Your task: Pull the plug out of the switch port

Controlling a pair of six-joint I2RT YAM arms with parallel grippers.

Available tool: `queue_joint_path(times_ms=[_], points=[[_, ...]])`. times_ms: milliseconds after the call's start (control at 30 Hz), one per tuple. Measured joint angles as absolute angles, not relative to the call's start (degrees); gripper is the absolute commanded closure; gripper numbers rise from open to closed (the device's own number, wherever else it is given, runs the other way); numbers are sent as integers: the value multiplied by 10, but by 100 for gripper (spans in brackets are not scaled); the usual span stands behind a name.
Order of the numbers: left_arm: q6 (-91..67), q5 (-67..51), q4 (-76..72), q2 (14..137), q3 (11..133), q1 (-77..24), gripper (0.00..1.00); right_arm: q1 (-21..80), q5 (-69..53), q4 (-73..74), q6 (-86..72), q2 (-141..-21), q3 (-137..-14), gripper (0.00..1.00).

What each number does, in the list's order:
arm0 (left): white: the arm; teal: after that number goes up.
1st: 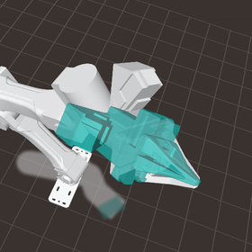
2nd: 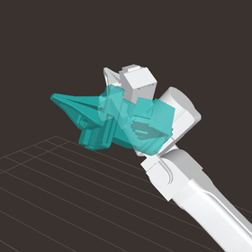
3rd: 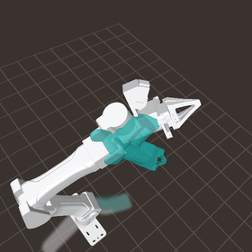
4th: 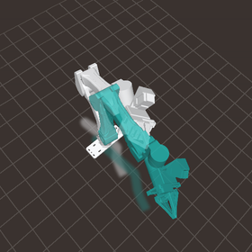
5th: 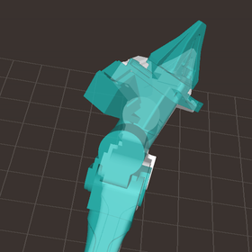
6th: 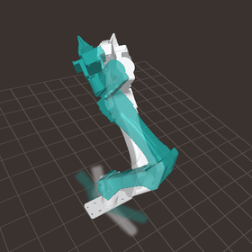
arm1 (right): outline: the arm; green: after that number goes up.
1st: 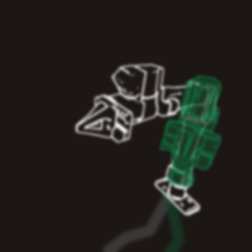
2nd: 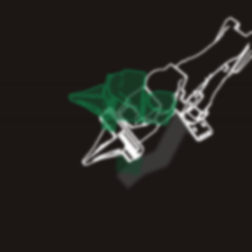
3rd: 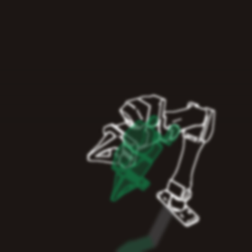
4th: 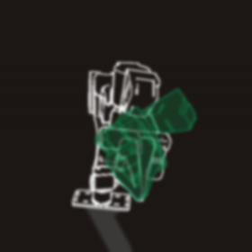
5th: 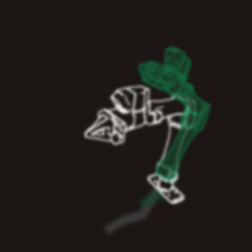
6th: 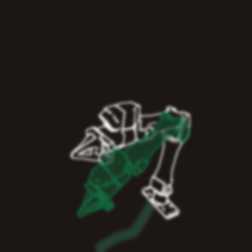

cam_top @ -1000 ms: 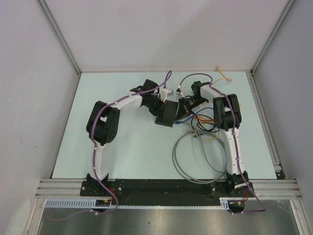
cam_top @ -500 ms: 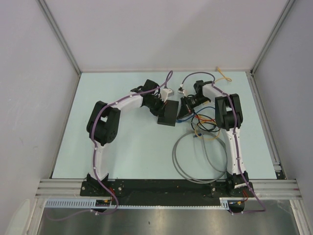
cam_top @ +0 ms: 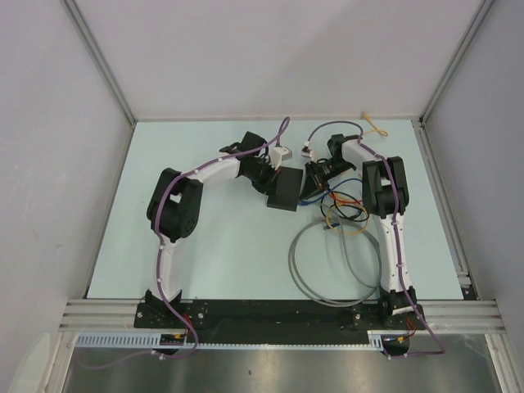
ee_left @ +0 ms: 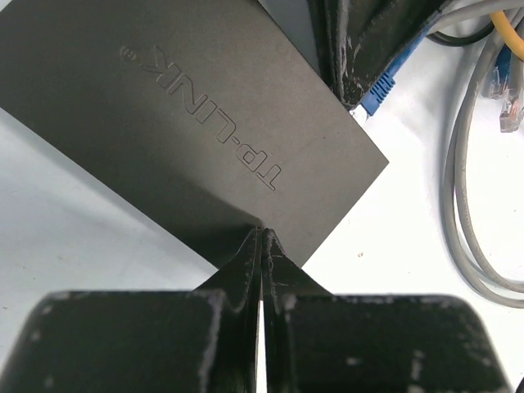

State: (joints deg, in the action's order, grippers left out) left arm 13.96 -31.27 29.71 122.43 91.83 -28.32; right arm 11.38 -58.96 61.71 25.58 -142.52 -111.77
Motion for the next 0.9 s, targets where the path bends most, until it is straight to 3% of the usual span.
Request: queue_joint_path(times_ms=[33,533,900], points=[[140,-313,297,1224,918,-283,100,115,-585,616,242,-1425,-1119,67],[146,-312,296,1223,916,-286,100,124,-543,610,152,-1427,-1131,100],[146,-312,296,1223,916,-286,100,124,-554,637,232,-1428,-1139,100]])
